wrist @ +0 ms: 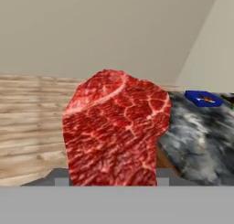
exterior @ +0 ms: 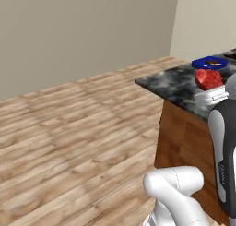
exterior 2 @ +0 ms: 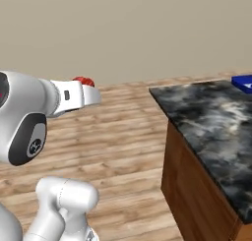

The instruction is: Gather the eggplant and carrot from the fridge and place them on a tray on the dining counter. Then gather the steak and chicken drumstick from the fridge and place them on the other tray.

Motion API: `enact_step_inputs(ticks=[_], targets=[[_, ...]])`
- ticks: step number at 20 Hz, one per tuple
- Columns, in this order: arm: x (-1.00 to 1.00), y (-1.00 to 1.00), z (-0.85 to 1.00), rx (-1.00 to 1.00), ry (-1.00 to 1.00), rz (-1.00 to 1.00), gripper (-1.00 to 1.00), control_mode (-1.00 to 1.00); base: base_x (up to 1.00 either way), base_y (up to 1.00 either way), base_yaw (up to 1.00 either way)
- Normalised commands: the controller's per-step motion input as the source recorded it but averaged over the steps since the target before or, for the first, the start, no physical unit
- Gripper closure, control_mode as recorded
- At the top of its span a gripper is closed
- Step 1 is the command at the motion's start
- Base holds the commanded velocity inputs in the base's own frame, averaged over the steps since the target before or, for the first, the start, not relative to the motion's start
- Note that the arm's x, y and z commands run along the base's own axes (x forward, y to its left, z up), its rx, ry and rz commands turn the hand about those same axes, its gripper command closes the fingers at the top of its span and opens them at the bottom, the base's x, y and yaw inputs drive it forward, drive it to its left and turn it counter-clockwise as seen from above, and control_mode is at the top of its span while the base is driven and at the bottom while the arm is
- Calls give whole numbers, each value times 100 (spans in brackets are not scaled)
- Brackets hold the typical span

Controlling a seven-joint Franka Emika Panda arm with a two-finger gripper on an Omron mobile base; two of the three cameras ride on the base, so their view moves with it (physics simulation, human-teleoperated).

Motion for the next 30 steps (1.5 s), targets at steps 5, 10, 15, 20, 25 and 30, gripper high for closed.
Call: enact_step_inputs(ticks=[5,10,15,20,25,30], targets=[[0,0,0,0,0,0,100,100,74,71,-34],[0,0,0,0,0,0,100,100,70,71,-35],[0,0,0,0,0,0,100,100,66,70,-36],[0,0,0,0,0,0,100,100,65,71,-36],[0,0,0,0,0,0,100,100,64,73,-37],[0,0,0,0,0,0,100,100,62,71,-38]])
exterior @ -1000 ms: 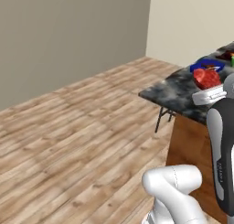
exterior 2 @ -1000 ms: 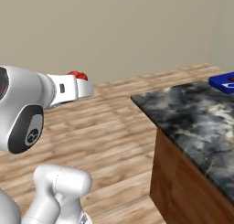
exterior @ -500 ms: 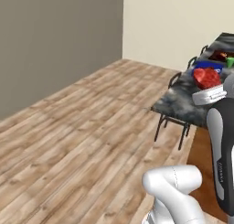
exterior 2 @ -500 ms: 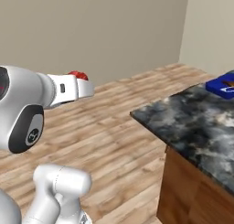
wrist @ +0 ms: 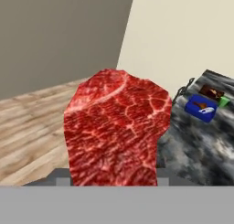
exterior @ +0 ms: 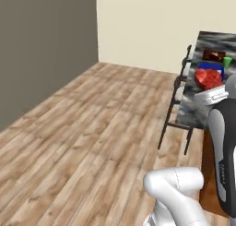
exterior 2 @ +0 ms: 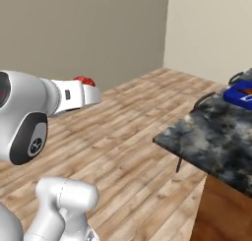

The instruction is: Gather the eggplant and carrot from the fridge and place them on a tray on the dining counter. Then gather the steak and chicken drumstick from the fridge and place them on the other tray.

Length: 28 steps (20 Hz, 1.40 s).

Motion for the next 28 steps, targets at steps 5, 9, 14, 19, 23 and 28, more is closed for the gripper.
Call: enact_step_inputs(ticks=[5,9,14,19,23,28], targets=[[0,0,0,0,0,0,100,100,65,68,-40],[0,0,0,0,0,0,100,100,70,65,-41],[0,0,0,0,0,0,100,100,72,64,-42],[0,0,0,0,0,0,100,100,76,58,-43],[0,0,0,0,0,0,100,100,75,57,-42],[0,0,0,0,0,0,100,100,75,60,-42]])
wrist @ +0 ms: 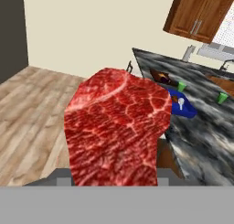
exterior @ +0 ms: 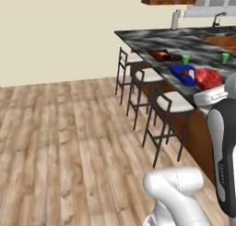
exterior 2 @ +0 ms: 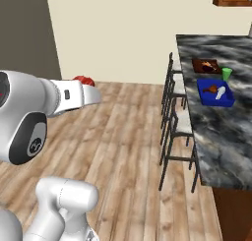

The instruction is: Gather the eggplant and carrot from the fridge and place them on a tray on the dining counter. Then gather the steak and chicken drumstick from the fridge and place them on the other tray.

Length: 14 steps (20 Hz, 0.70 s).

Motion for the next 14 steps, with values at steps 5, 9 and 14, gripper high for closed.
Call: enact_step_inputs(ticks=[5,9,14], targets=[[0,0,0,0,0,0,100,100,75,61,-41],[0,0,0,0,0,0,100,100,72,61,-41],[0,0,0,0,0,0,100,100,69,60,-41]])
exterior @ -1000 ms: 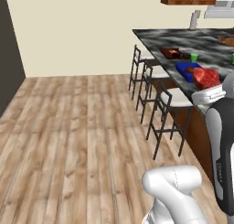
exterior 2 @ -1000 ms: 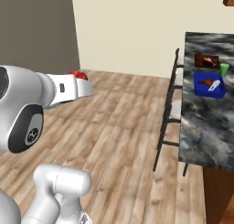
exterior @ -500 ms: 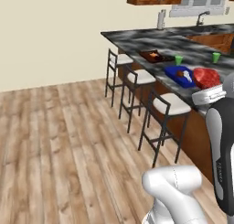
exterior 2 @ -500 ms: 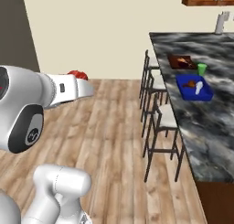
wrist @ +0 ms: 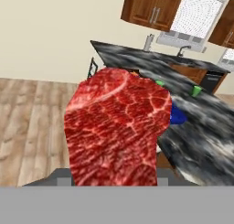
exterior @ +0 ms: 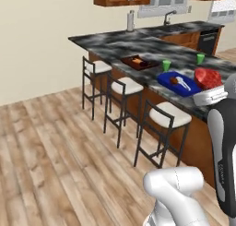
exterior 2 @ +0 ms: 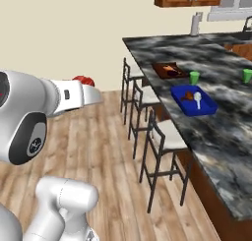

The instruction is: Gather the eggplant and carrot from the fridge and place them on a tray on the dining counter. Then gather the steak and chicken drumstick from the fridge and place them on the other tray.

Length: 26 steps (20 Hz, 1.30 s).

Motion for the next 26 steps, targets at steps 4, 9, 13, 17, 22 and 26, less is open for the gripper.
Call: enact_step_inputs(ticks=[4,9,13,17,22,26], targets=[[0,0,0,0,0,0,100,100,66,59,-41],[0,0,0,0,0,0,100,100,61,63,-40],[0,0,0,0,0,0,100,100,55,57,-38],[0,0,0,0,0,0,100,100,48,46,-37],[0,0,0,0,0,0,100,100,49,41,-37],[0,0,0,0,0,0,100,100,45,40,-39]])
